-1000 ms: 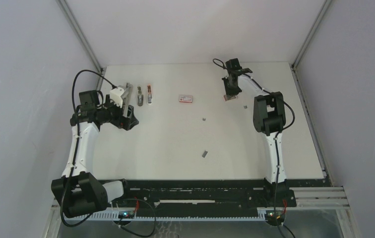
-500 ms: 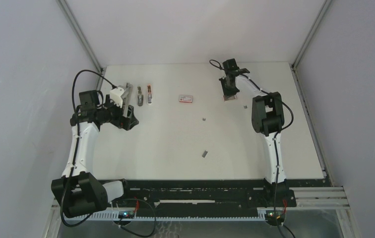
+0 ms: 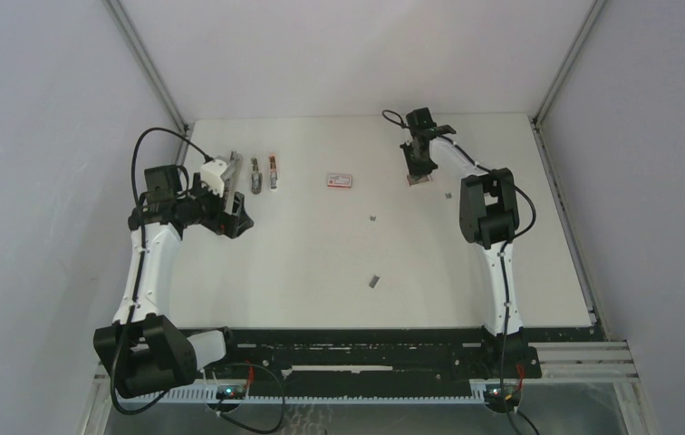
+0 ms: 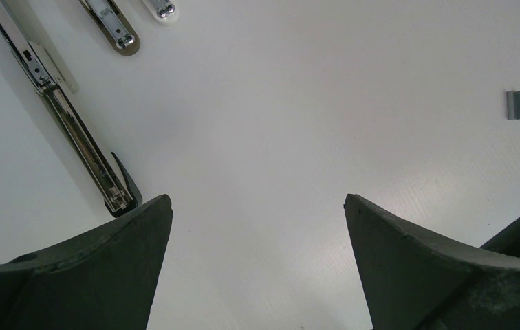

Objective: Unload the staples from the stapler
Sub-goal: Place the staple in the staple box.

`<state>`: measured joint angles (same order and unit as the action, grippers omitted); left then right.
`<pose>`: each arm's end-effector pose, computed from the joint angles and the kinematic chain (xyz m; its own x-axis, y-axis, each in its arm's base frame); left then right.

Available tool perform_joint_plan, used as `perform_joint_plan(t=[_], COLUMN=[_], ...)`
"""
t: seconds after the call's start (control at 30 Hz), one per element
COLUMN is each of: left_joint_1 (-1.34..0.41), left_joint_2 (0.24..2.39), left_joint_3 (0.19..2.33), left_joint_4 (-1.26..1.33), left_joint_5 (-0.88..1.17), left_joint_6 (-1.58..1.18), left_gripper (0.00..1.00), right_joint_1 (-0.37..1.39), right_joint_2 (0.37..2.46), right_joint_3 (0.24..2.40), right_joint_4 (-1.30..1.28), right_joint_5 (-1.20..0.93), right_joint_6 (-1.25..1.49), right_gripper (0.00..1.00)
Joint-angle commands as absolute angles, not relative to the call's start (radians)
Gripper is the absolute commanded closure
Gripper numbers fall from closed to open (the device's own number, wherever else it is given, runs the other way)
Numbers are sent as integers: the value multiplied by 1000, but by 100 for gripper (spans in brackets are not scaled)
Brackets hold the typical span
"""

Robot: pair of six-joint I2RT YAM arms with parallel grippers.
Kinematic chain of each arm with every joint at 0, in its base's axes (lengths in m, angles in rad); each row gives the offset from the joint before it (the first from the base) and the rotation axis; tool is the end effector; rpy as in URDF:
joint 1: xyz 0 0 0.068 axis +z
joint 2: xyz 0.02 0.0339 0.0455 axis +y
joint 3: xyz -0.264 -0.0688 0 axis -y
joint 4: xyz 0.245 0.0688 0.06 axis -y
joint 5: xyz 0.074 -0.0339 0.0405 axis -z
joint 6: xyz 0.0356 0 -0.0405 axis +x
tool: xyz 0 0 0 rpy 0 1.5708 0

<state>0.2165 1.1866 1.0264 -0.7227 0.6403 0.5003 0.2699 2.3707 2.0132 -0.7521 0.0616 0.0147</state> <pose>0.2366 0.0303 0.2992 -0.5670 0.2692 -0.7785 0.5359 0.8383 -0.1004 0.4908 0.1335 0.1698 -0.8665 -0.2245 -0.4458 -0.2270 0.9727 -0.0486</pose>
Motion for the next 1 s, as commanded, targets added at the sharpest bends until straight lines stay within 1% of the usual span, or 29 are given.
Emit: perform_joint_plan(t=[0.0,0.17,0.47,0.53,0.8,0.83,0.87,0.97], left_joint_1=[227,227,226,226,226,227,226,227], left_joint_2=[1180,1180,1178,1178,1172,1171,1172,1172], left_joint_3=[994,994,994,995,994,994,994,994], left_joint_4=[-723,-723,-723,-723,-723,-723,-723,-723], left_joint_5=[666,666,666,666,666,666,667,669], left_joint_6=[515,516,515,515,515,515,515,515], left_gripper=[0,0,0,0,0,0,0,0], right_joint_1=[268,270,272,277,316,322,329,349], right_joint_2=[2367,2362,2310,2285,2154,2137,2119,2057], right_joint_3=[2051,2052,2054,2052,1947,1925,1906,1832], right_joint_4=[-744,-745,-740,-741,-726,-729,-732,-739], right_joint_5=[71,58,38,24,-20,-26,-39,-99], right_joint_6=[20,21,17,-7,-184,-201,-219,-267], right_gripper=[95,89,84,79,68,66,61,44])
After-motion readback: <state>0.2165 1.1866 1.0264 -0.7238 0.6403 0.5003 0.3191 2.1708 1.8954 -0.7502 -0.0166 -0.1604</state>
